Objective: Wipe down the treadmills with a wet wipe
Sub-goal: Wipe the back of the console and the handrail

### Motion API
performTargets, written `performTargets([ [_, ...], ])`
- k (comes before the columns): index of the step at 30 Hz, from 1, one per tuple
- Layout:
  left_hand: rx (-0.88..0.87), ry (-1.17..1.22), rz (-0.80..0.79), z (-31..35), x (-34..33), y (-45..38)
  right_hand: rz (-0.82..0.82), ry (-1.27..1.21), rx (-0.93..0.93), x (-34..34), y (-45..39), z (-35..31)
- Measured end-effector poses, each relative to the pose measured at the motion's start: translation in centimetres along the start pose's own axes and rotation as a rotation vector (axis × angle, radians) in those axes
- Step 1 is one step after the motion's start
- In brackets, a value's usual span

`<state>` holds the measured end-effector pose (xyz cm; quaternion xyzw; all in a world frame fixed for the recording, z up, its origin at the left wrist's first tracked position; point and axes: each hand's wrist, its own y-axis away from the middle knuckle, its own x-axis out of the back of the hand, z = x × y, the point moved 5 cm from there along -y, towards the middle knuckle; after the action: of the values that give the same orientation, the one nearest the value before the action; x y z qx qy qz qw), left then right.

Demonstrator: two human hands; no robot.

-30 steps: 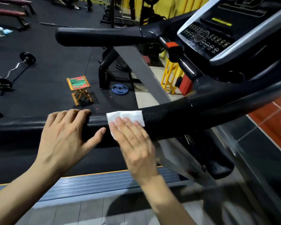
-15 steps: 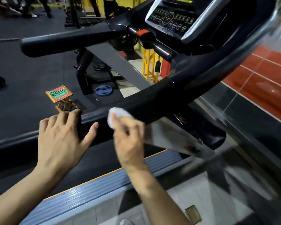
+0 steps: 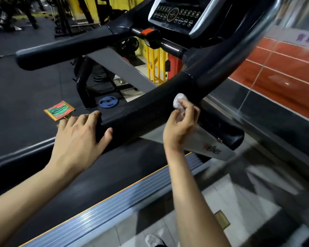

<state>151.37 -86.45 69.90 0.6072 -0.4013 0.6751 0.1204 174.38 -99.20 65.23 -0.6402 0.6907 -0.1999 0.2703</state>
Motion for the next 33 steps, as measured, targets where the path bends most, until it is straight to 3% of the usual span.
performTargets([
  [5,-0.096,0.008,0.006,-0.5,0.0,0.3,-0.292,-0.034,0.027,-1.3,10.9,-4.0],
  [7,-0.124,0.013,-0.004,-0.8,0.0,0.5,-0.375,-0.016,0.083,-1.2,11.4,-4.3],
  [9,-0.152,0.016,-0.006,-1.4,0.2,1.1,-0.283,0.005,0.03,-0.8,8.6,-2.8],
  [12,-0.161,0.007,0.019,-3.5,0.9,3.2,-0.008,-0.023,-0.225,0.3,3.5,-0.5],
  [15,-0.115,-0.006,0.047,-7.1,1.5,5.9,0.051,-0.052,-0.325,-0.1,4.1,-1.3],
  [18,-0.041,-0.033,0.062,-10.8,1.9,8.2,-0.039,-0.056,-0.264,-1.3,9.0,-3.9],
  [23,0.059,-0.035,0.088,-14.5,2.4,10.9,-0.413,-0.005,0.035,-2.9,18.0,-9.3],
  [25,0.09,-0.035,0.111,-15.7,2.5,11.9,-0.469,0.034,0.171,-2.9,16.9,-9.4],
  [30,0.084,0.025,0.109,-17.4,2.1,13.1,-0.322,0.296,0.253,-3.8,6.8,-8.9],
  [33,0.078,0.071,0.121,-17.7,1.7,13.1,-0.506,0.264,0.367,-6.0,7.0,-10.9],
])
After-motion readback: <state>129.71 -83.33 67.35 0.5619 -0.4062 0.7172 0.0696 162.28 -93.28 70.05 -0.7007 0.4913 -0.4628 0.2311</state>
